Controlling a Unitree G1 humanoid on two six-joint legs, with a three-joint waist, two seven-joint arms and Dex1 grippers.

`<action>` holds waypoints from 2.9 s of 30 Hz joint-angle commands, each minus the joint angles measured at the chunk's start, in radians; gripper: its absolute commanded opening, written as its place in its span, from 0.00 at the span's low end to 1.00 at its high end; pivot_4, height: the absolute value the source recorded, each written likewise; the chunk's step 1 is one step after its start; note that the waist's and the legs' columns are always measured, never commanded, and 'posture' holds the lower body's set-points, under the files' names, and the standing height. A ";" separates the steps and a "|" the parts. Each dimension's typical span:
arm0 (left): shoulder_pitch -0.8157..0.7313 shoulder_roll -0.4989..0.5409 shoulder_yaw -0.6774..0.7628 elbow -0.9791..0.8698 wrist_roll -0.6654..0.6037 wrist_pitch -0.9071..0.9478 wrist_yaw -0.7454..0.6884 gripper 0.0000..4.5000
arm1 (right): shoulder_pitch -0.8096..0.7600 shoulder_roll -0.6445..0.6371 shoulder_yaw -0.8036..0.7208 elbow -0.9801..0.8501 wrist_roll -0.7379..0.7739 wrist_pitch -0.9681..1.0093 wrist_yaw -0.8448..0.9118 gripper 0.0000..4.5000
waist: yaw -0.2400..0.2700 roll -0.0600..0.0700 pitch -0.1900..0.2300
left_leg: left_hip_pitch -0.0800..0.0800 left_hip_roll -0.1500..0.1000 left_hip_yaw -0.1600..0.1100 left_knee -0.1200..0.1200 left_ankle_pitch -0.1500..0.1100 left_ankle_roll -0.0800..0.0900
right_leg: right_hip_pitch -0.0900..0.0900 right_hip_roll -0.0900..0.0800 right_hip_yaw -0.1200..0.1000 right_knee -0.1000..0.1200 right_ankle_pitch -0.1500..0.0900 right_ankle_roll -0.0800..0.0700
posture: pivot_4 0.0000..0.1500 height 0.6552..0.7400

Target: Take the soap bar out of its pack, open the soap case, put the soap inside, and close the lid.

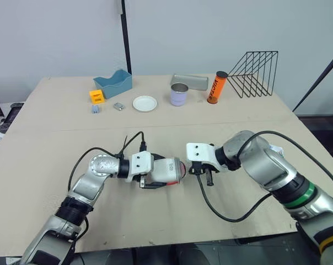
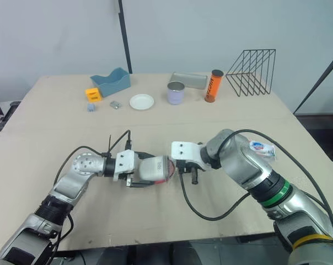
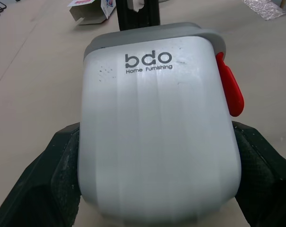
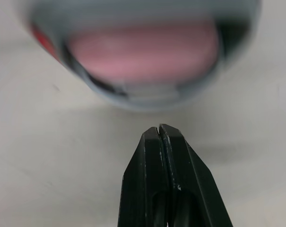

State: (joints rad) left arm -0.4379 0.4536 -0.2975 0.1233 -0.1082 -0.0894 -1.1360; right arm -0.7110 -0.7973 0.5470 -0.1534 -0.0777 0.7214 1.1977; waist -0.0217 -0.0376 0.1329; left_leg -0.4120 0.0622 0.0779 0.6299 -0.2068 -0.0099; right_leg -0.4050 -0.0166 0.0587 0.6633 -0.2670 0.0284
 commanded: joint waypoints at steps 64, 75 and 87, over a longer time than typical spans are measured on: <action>0.119 0.113 0.148 -0.164 -0.168 0.005 -0.026 0.78 | 0.044 0.394 -0.518 0.318 2.006 0.699 -1.506 0.99 | -0.021 -0.001 0.000 | 0.000 0.002 -0.001 -0.006 0.002 0.003 | 0.001 0.001 0.003 -0.001 -0.001 0.005 | 1.00 0.99; 0.112 0.104 0.145 -0.165 -0.160 0.006 -0.017 0.78 | 0.053 0.360 -0.427 0.291 2.050 0.639 -1.516 0.99 | -0.024 -0.001 0.000 | 0.000 0.003 -0.001 -0.008 0.002 0.003 | 0.001 0.001 0.003 -0.003 -0.001 0.006 | 1.00 0.99; 0.115 0.105 0.146 -0.175 -0.158 0.012 -0.010 0.78 | 0.043 0.359 -0.409 0.298 2.050 0.617 -1.521 0.49 | -0.024 -0.001 0.000 | -0.003 0.004 -0.002 -0.009 0.003 0.004 | 0.001 0.001 0.002 -0.012 0.004 0.007 | 1.00 0.99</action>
State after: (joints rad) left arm -0.3084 0.5594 -0.1599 -0.0147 -0.2542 -0.0710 -1.1445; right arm -0.6535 -0.4333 0.1469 0.1732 1.9579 1.3395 -0.3271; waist -0.0459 -0.0384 0.1328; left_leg -0.4156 0.0663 0.0760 0.6206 -0.2041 -0.0054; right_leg -0.4046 -0.0152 0.0608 0.6502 -0.2625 0.0358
